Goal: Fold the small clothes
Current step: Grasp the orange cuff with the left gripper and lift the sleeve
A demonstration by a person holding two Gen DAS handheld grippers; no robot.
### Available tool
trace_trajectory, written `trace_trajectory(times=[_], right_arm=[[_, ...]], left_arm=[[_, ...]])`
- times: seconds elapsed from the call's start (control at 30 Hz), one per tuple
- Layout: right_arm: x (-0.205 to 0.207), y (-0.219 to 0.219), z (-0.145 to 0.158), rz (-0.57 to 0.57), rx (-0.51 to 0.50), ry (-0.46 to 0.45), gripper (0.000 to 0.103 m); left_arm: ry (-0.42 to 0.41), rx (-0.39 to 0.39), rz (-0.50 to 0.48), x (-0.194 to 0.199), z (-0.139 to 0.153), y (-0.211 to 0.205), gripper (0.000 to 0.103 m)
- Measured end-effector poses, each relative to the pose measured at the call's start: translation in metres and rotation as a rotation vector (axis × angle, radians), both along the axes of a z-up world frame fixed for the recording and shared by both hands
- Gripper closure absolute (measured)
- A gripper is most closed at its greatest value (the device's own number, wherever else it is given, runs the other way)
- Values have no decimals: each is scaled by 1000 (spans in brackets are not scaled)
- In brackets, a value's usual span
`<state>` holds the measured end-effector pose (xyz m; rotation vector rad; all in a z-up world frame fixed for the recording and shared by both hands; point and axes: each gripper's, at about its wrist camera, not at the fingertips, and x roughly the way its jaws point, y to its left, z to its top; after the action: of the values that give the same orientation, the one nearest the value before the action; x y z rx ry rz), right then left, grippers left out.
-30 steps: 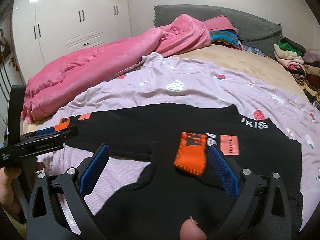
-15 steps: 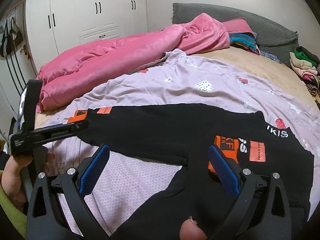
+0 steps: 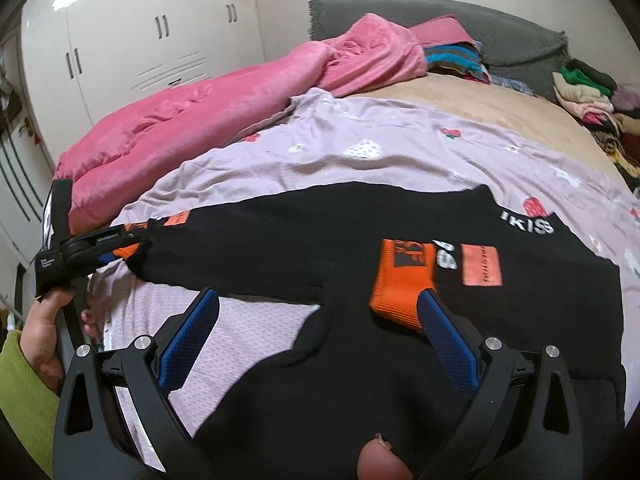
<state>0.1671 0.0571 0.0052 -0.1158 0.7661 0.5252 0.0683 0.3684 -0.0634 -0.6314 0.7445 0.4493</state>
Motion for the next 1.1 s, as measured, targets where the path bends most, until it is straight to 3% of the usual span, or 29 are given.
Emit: trace_trajectory(times=[0.07, 0.5, 1.1], right_arm=[[1, -9, 1, -20, 14, 5, 4], [-6, -59, 21, -108, 86, -26, 4], [-15, -167, 38, -295, 205, -59, 4]], left_arm=[[-18, 7, -4, 2, 5, 0, 91], [-217, 76, -164, -1, 91, -55, 93], [-306, 167, -413, 42, 159, -167, 95]])
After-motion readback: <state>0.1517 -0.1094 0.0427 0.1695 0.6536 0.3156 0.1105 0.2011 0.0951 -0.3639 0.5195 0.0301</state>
